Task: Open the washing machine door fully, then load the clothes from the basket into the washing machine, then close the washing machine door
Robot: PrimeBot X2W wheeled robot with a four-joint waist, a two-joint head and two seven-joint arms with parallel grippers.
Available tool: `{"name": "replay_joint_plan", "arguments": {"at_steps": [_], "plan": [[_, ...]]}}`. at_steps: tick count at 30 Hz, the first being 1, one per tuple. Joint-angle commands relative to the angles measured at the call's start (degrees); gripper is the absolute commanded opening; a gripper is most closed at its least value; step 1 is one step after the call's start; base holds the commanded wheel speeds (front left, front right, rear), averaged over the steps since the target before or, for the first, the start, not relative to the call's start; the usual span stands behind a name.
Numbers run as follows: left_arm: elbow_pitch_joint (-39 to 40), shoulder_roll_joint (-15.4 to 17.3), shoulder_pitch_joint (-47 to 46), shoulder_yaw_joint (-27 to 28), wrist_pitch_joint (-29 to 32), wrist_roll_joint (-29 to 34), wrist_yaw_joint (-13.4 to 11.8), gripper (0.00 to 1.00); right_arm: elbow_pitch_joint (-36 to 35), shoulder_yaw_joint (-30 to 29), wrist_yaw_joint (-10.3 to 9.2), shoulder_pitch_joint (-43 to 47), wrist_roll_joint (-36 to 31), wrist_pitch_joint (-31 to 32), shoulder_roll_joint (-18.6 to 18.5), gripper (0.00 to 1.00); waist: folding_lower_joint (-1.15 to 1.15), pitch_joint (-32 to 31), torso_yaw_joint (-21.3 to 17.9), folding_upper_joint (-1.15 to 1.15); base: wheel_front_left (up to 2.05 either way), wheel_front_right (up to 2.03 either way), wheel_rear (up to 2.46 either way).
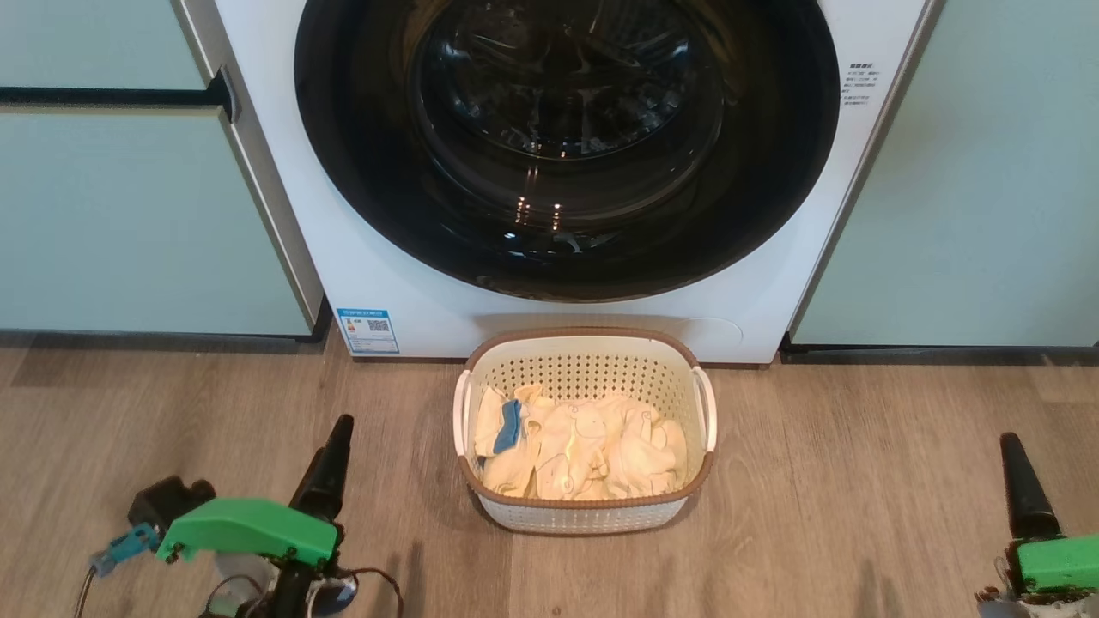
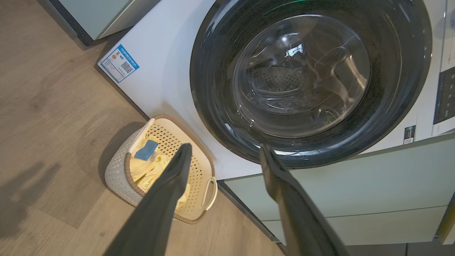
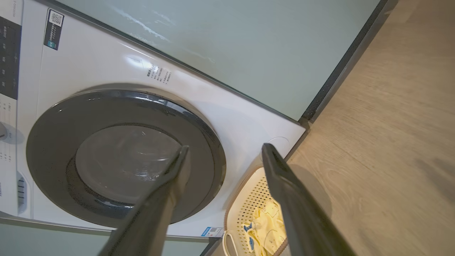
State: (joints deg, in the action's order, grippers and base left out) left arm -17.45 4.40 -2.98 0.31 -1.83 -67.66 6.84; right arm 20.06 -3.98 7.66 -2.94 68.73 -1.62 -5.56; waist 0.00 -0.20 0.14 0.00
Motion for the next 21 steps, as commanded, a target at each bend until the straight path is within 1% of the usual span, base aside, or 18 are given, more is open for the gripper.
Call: {"name": "replay_joint_plan", "arguments": {"at_steps": [1, 3, 4, 8, 15, 21], "plan": [[2.1, 1.0, -3.2, 1.3, -0.8, 3.1, -0.2, 1.0, -1.5, 0.0, -0.07, -3.6, -3.3, -1.0, -1.8, 1.0, 0.0, -0.1, 0.0, 0.0, 0.0, 0.0, 0.0], [2.3, 0.8, -3.3, 1.3, -1.2, 5.8, -0.5, 1.0, -1.5, -0.1, -0.07, -3.8, -6.2, -1.4, -1.8, 1.0, 0.0, -0.1, 0.0, 0.0, 0.0, 0.0, 0.0], [2.6, 0.8, -3.3, 1.3, -1.5, 8.4, -0.7, 1.0, -1.5, -0.1, -0.07, -3.9, -9.2, -1.7, -1.9, 1.0, 0.0, -0.2, 0.0, 0.0, 0.0, 0.0, 0.0], [2.8, 0.8, -3.4, 1.3, -2.2, 13.0, -1.1, 1.0, -1.2, -0.2, -0.08, -4.1, -14.7, -2.4, -1.9, 1.0, 0.0, -0.4, 0.0, 0.0, 0.0, 0.0, 0.0], [2.7, 0.7, -3.7, 1.4, -3.4, 19.4, -1.1, 1.0, -0.9, -0.1, -0.09, -4.7, -23.7, -3.6, -1.9, 1.0, 0.0, -0.6, 0.0, 0.0, 0.0, 0.0, 0.0], [2.5, 0.7, -4.2, 1.4, -4.4, 24.1, -0.9, 1.0, -0.8, 0.5, -0.1, -5.1, -29.8, -4.6, -1.8, 1.0, 0.0, -0.7, 0.0, 0.0, 0.0, 0.0, 0.0]]}}
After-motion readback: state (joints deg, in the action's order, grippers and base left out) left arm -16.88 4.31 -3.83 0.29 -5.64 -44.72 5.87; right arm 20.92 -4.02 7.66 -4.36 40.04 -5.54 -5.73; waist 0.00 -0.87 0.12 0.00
